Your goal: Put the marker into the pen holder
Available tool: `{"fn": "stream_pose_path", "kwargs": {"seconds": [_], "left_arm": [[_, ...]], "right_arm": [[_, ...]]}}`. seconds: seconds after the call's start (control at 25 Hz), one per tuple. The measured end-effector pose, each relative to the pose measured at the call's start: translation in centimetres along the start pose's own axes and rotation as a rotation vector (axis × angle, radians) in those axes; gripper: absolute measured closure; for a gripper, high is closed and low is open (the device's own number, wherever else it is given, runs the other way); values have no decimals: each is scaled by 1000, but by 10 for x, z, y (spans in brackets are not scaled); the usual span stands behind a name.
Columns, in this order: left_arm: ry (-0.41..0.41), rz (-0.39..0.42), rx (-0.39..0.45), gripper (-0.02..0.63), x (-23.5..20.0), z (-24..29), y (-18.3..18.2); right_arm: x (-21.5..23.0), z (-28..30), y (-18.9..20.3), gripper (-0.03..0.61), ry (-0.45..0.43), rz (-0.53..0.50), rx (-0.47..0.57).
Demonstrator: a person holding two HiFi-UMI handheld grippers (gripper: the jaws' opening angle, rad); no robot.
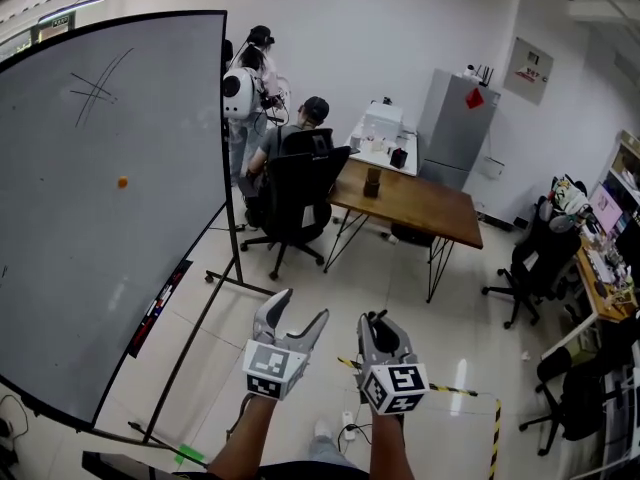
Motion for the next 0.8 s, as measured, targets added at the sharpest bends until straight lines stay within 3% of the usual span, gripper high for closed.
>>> {"fn": "stream_pose_path", "kwargs": {"seconds": [0.28,0.44,0.8], "left_arm": [[-15,48,6,298,-30,129,-14],[-33,43,5,298,-40,177,-17],[-43,16,-60,299,-80,254,0]], "right_arm": [[95,104,-25,528,-31,11,53],[136,142,-31,528,-26,-33,40],[178,217,-6,528,-39,-4,-26]]}}
Point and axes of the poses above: the fingertips, and each gripper's own axes: z forward along the fingers, x to its right, y out of its underside, the point moved 10 cm from there along -z, backward along the fingers, and after that the axes turned 6 degrees about y, right-handed, at the moved point
